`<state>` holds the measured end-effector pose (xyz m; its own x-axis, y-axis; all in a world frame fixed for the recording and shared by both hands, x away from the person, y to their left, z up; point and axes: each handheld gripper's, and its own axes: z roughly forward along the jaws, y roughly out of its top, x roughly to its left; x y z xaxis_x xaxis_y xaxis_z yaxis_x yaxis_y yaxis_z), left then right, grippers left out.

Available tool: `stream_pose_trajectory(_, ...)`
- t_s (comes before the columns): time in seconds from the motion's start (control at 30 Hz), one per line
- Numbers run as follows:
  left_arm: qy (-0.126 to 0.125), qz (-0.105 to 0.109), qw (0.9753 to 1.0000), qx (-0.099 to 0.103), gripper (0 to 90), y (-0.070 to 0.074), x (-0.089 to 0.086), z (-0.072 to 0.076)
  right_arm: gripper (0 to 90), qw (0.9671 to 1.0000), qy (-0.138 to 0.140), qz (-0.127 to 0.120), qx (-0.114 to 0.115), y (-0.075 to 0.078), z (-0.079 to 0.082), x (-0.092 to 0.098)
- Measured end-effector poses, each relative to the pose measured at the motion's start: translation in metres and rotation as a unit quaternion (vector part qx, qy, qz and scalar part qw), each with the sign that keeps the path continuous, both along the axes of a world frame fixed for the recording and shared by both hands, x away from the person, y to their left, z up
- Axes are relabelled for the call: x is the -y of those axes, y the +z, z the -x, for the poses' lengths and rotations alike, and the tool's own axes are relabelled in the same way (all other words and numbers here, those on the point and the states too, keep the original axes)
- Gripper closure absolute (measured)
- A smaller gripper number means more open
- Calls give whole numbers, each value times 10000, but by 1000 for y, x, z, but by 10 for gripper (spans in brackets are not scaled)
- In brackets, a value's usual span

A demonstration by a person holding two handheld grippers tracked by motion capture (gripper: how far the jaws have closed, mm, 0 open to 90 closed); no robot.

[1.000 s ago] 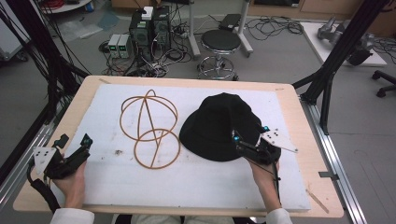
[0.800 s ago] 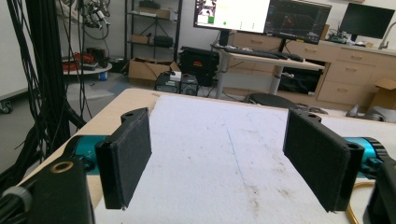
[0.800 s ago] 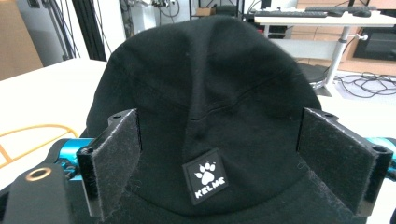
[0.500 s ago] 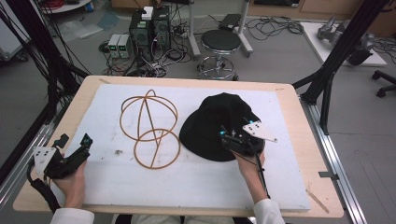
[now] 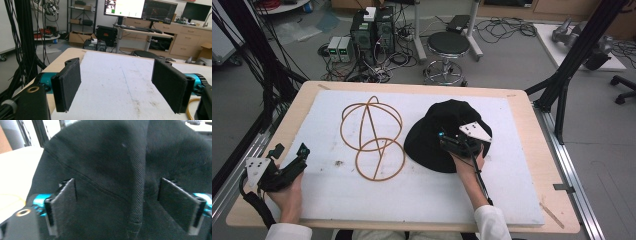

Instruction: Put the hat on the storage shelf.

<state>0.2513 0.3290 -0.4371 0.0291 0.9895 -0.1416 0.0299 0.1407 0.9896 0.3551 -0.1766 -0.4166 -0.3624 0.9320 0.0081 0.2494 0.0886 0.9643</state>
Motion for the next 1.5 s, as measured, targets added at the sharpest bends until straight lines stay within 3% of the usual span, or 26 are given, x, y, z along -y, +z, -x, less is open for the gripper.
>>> stream_pose_trajectory(0.1,-15,13,10000,5,237,0,0,0,314,9999,-88,50,-52,-1,-1,1)
stream_pose_trajectory(0.27,-22,52,10000,1,237,0,0,-1,725,9999,-109,26,-85,0,1,8)
stream_pose_trajectory(0.33,-24,55,10000,-2,238,0,-1,-1,835,9998,-117,-4,-162,0,2,9)
stream_pose_trajectory(0.87,-46,65,10000,-15,238,-1,-1,-2,856,9999,-24,-102,-134,2,3,13)
stream_pose_trajectory(1.2,-98,102,9999,-10,238,-1,-1,-3,856,9993,15,-358,-52,10,9,19)
stream_pose_trajectory(1.5,-103,138,9999,-6,238,-1,-1,-3,857,9981,75,-529,309,31,20,22)
